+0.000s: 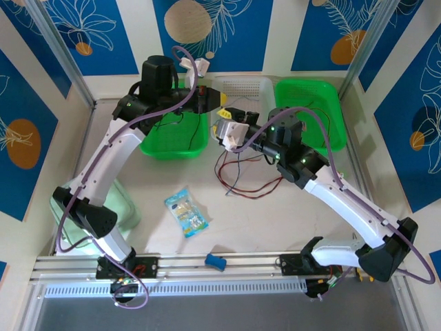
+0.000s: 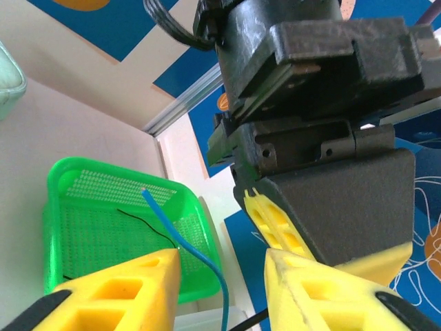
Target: Untangle the cables
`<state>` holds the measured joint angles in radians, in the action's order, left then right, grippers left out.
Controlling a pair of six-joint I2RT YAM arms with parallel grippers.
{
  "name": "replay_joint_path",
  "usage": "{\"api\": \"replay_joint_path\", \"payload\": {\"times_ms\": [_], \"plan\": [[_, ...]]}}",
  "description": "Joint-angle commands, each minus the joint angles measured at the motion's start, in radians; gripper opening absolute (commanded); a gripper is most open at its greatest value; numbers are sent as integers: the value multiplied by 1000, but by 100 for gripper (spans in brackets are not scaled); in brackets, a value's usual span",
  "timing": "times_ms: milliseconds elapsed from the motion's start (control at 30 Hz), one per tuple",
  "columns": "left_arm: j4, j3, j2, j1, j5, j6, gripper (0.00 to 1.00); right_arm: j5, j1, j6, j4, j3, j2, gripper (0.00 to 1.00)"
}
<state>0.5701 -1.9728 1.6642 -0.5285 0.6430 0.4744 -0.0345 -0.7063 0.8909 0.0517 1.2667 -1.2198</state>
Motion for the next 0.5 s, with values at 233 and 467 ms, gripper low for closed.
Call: {"api": "replay_joint_path", "payload": {"times_ms": [233, 467], "plan": [[16, -23, -34, -12, 1, 21, 0, 19, 28, -20, -4, 43, -24, 18], [18, -27, -41, -12, -11, 14, 0, 12, 29, -31, 5, 47, -5, 0]]}}
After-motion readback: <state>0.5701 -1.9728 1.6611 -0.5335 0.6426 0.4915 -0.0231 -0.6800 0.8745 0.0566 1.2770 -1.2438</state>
